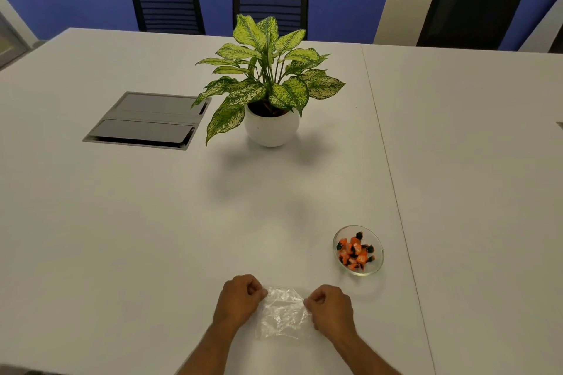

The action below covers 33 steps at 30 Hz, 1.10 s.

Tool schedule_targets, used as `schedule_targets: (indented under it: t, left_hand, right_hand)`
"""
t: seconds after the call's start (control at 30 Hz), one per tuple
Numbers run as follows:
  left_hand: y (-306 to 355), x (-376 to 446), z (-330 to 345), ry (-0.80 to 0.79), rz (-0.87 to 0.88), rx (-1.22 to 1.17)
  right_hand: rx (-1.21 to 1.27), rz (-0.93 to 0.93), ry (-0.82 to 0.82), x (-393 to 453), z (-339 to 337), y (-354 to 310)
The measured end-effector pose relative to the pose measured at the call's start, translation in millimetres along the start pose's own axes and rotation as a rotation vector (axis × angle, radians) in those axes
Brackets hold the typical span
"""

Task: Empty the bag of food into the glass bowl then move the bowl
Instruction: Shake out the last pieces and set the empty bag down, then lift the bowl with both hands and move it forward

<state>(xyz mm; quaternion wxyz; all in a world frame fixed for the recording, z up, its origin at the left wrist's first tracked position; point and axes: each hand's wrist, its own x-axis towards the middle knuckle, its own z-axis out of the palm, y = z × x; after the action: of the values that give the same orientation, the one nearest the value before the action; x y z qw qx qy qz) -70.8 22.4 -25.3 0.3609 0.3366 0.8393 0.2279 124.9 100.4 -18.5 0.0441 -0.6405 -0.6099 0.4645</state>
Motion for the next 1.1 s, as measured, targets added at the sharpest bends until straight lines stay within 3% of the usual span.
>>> schedule_targets:
  t: [0.37,0.53,0.63,0.73,0.87,1.0,1.1]
  left_hand:
    - [-6.9,-1.5,3.6,0.085,-0.005,0.061]
    - [3.8,-2.2,0.6,0.247,0.014,0.054]
    - [21.3,2.4,8.0,0.274,0.097,-0.125]
    - [50.8,4.1,23.3,0.179,0.139,-0.332]
    - [95.0,2.9,50.6,-0.061,0.106,-0.46]
    - [128.9,-1.3,69.7,-0.238,0.076,-0.505]
    - [145.4,-0.9,80.9,-0.321,0.026,-0.555]
  right_hand:
    - [-0.075,-0.046,0.021,1.0,1.5,5.7]
    - [0.051,-0.006,0.246,-1.3,-19.9,11.6]
    - [0.231,0.039,0.41,4.5,-38.9,17.8]
    - [0.45,0.124,0.53,15.5,-53.9,23.3]
    - [0.732,0.257,0.584,29.0,-73.0,20.4]
    - [1.044,0.216,0.395,33.0,-89.5,10.5]
    - [1.129,0.133,0.28,32.9,-95.2,5.0]
